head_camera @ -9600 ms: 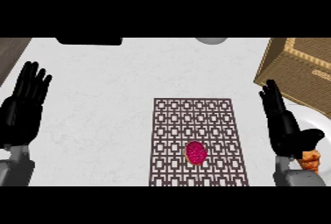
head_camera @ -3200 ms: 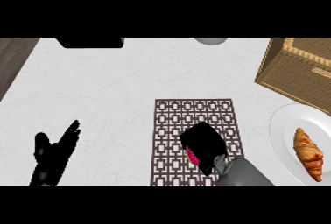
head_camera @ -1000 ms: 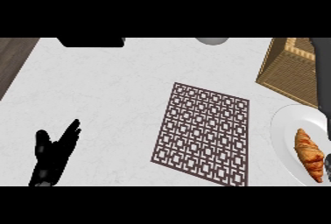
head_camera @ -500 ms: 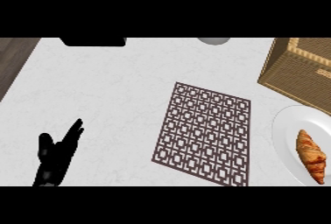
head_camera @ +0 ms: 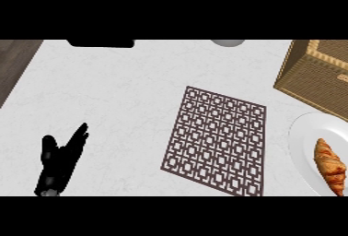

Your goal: Pick the cupcake from the placemat and place it in the basket

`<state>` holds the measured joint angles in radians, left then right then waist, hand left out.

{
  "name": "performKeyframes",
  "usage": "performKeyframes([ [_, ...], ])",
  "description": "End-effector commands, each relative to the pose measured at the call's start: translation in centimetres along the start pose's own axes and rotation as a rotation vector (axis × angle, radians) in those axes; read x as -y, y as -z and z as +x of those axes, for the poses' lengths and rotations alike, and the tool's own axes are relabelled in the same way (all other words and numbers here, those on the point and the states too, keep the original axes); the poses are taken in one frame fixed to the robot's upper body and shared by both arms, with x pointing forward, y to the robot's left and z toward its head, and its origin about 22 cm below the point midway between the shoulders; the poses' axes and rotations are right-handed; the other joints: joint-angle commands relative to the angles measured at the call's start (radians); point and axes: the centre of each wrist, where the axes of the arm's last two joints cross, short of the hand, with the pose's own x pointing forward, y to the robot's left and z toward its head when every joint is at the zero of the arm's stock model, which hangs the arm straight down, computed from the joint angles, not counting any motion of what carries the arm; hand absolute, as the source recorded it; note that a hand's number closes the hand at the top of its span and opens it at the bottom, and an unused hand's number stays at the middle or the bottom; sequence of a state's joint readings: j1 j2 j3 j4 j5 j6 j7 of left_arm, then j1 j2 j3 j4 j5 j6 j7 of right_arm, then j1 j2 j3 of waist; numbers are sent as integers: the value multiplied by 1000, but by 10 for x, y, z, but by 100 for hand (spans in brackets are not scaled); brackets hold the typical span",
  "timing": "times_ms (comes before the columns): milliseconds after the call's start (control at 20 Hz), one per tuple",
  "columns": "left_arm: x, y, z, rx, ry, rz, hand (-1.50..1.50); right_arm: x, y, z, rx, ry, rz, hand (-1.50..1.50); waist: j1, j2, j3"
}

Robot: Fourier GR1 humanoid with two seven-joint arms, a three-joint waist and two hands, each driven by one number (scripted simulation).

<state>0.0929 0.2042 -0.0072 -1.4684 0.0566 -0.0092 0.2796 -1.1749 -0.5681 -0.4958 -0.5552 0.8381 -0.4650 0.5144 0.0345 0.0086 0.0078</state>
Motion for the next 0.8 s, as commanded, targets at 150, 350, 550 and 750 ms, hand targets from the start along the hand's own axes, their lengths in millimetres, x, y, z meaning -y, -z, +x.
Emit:
performKeyframes([
  [150, 3, 8, -20, -76, -14, 6, 0, -9, 11, -56, -53, 110, -9, 150, -6, 7, -6],
  [350, 0, 4, -12, -68, -3, -16, 0, 6, 27, -79, -42, 91, -14, 150, 4, 9, -6],
  [550, 11, -3, -17, -62, 3, -9, 0, 4, 28, -108, -124, -107, -158, 150, 8, 10, -7],
  [750, 17, -4, -26, -65, 3, -6, 0, 6, 30, -116, -89, -200, -40, 150, 8, 8, -7],
])
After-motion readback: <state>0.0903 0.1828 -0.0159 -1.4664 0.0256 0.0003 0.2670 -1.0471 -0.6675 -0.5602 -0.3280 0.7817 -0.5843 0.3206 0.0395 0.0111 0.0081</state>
